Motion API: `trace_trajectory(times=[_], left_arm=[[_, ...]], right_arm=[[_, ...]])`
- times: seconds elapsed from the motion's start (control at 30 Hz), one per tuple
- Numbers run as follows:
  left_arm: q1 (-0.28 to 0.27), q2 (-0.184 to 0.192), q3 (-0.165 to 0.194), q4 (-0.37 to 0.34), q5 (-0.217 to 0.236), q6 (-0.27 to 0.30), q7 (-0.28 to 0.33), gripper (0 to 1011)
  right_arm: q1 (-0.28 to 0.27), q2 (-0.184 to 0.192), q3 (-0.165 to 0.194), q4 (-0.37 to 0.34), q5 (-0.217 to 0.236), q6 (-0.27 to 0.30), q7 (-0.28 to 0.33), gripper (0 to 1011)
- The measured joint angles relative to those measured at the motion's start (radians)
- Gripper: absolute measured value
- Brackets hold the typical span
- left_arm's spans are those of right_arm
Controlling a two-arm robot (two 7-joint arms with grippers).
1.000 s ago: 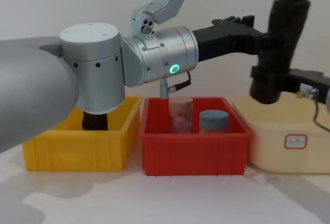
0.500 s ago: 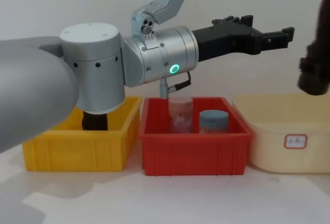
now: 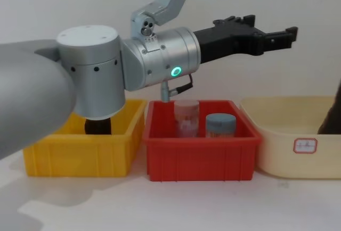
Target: Pick up the garbage bag with the one hand and transfer it to the other hand.
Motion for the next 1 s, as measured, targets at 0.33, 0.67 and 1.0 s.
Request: trace_trajectory(times=[0.33,0.67,1.0], left_arm=[[0.052,0.024,-0.039,-0.059,0.012,-0.006,0.076,1002],[0.123,0.051,-0.100,-0.132,0.030,-0.017,0.185,1001],[0.170,0.076,-0.148,-0.180,0.066,-0.061,0.273,1001]], right_arm=[[0.001,0.017,-0.007,-0.061,-0.030,-0.008,0.007,1000],[0.005,0.014,-0.056,-0.115,-0.046,-0.013,0.065,1000],[0.001,-0.001,-0.122,-0.145,-0.052,0.007,0.135,1000]])
